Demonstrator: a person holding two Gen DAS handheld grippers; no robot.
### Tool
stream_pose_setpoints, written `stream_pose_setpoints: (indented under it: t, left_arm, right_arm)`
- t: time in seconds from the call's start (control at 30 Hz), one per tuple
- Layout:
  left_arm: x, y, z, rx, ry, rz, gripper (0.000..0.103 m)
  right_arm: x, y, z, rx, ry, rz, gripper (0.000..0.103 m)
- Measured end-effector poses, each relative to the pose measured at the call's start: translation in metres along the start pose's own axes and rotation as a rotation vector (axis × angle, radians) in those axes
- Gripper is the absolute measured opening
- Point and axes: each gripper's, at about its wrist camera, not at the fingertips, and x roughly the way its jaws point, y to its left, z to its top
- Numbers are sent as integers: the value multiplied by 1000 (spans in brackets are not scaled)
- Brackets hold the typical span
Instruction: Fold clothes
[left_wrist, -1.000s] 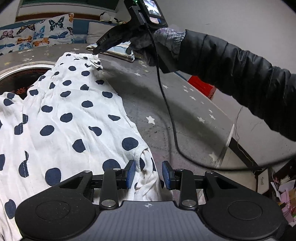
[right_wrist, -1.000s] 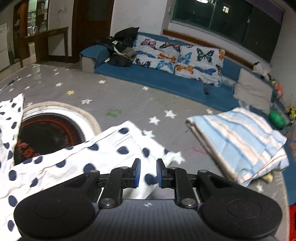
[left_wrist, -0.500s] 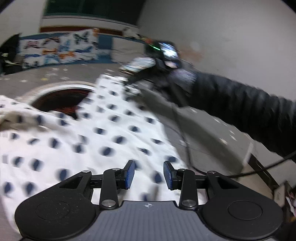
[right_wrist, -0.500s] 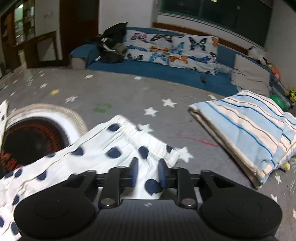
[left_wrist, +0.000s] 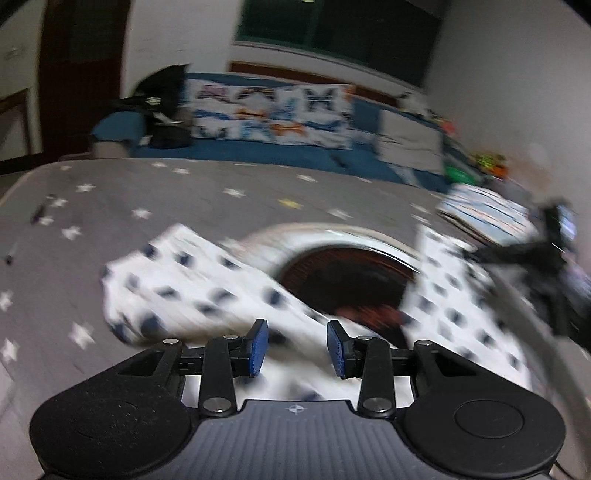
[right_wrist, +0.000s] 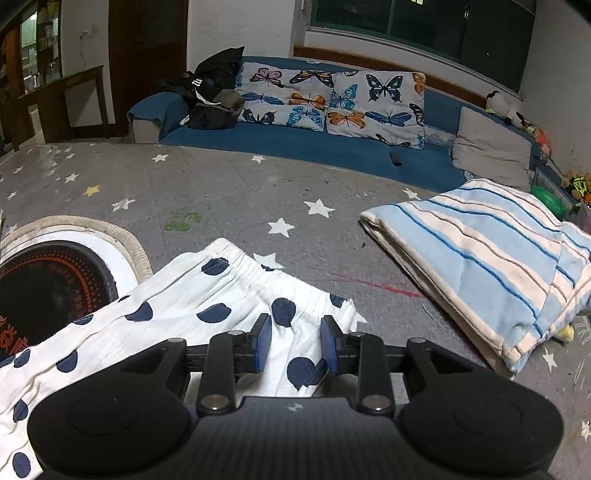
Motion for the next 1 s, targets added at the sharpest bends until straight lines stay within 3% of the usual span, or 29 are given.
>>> stream_pose_setpoints:
  t: [0.13, 0.37, 0.6, 0.73, 1.0]
  left_arm:
    - [29, 35, 29, -30, 27, 65, 36]
    - [88, 70, 55, 6, 154, 77, 35]
    - [124, 61, 83, 127, 138, 40, 36]
    - [147, 42, 88, 236, 80, 37, 39]
    - [154, 17, 89, 272, -2, -44, 46]
  right_arm:
    - [0, -1, -1, 13, -4, 8, 30]
    - [-1, -5, -5, 41, -19, 28, 37]
    - [-3, -8, -11, 61, -42, 48, 40]
    - [-3, -8, -13, 54, -56, 50, 41]
    - [-2, -8, -13, 42, -73, 47, 45]
